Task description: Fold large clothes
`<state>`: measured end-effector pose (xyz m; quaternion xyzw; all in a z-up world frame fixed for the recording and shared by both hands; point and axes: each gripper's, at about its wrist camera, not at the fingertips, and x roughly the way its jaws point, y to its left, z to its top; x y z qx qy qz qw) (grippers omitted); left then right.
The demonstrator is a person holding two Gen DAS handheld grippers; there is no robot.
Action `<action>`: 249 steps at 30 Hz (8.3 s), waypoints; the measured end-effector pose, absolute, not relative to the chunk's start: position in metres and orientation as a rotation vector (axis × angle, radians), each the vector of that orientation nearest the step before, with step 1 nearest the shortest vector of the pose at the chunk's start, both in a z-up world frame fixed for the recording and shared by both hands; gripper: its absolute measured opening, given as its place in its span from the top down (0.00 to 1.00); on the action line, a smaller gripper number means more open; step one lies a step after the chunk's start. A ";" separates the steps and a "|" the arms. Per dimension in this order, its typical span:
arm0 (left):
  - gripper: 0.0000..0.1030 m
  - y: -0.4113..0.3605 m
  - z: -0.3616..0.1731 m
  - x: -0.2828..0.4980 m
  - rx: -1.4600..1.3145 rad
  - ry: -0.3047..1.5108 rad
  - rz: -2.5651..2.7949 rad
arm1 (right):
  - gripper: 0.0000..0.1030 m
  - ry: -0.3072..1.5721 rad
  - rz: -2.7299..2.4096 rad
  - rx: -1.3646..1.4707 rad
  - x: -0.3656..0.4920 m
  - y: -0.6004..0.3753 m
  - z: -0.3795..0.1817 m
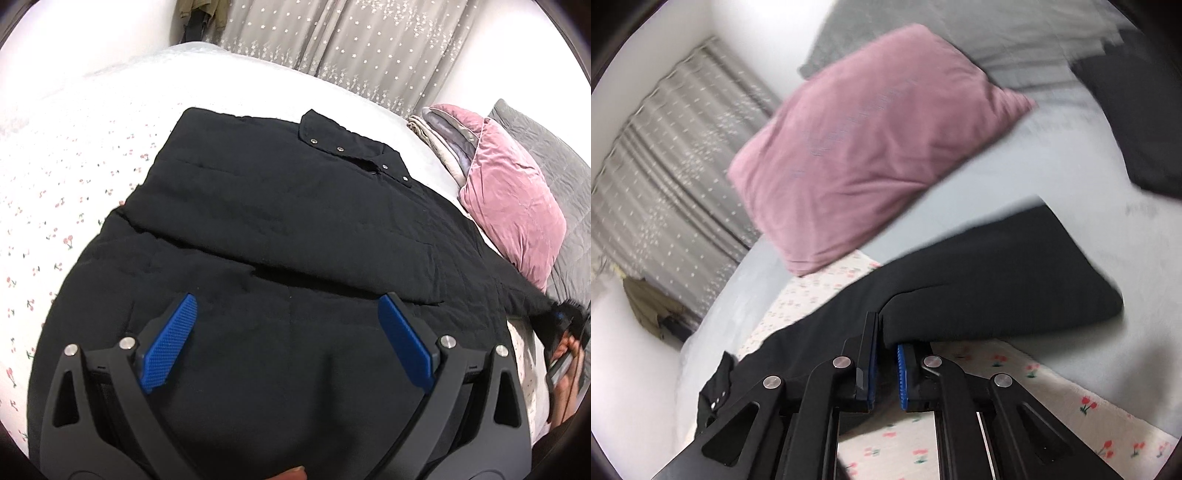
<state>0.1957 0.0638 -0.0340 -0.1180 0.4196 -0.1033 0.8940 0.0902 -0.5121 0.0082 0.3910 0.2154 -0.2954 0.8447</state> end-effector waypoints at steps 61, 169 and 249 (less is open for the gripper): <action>0.04 -0.214 -0.045 0.147 0.527 0.764 -0.646 | 0.30 0.835 -0.173 0.899 0.114 -0.379 -0.037; 0.07 0.090 0.021 0.109 -0.008 1.025 -0.310 | 0.14 0.949 -0.170 0.522 0.036 -0.285 0.017; 0.91 0.248 0.005 0.017 -0.642 0.911 -0.730 | 0.88 0.628 0.377 0.853 -0.115 -0.297 0.035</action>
